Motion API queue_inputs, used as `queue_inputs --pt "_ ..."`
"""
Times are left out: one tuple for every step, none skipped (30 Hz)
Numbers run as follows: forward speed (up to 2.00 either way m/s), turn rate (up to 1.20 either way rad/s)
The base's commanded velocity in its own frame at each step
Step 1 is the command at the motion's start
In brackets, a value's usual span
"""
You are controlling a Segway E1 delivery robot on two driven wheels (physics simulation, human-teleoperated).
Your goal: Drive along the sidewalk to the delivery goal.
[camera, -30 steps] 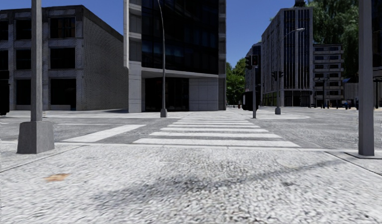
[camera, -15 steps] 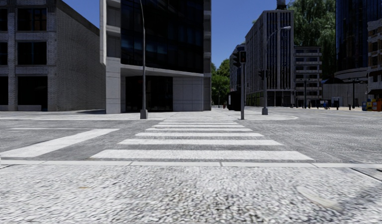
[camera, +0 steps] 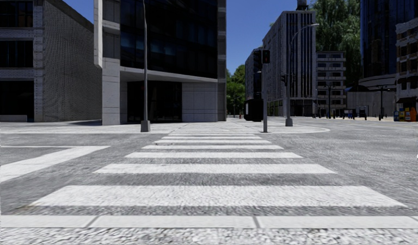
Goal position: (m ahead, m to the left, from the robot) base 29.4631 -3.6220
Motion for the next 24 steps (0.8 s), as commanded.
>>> queue_inputs --pt "2.0 0.0" --pt "2.0 0.0" --pt "2.0 0.0" --pt "2.0 0.0" --pt "2.0 0.0" --pt "2.0 0.0" --pt "2.0 0.0" --pt "2.0 0.0" --pt "2.0 0.0" --pt "2.0 0.0" --pt "2.0 0.0" --pt "2.0 0.0" --pt "2.0 0.0" --pt "2.0 0.0" --pt "2.0 0.0" --pt "2.0 0.0" --pt "2.0 0.0" --pt "2.0 0.0" --pt "2.0 0.0" --pt "2.0 0.0" --pt "2.0 0.0" --pt "2.0 0.0" --pt "2.0 0.0" --pt "2.0 0.0"
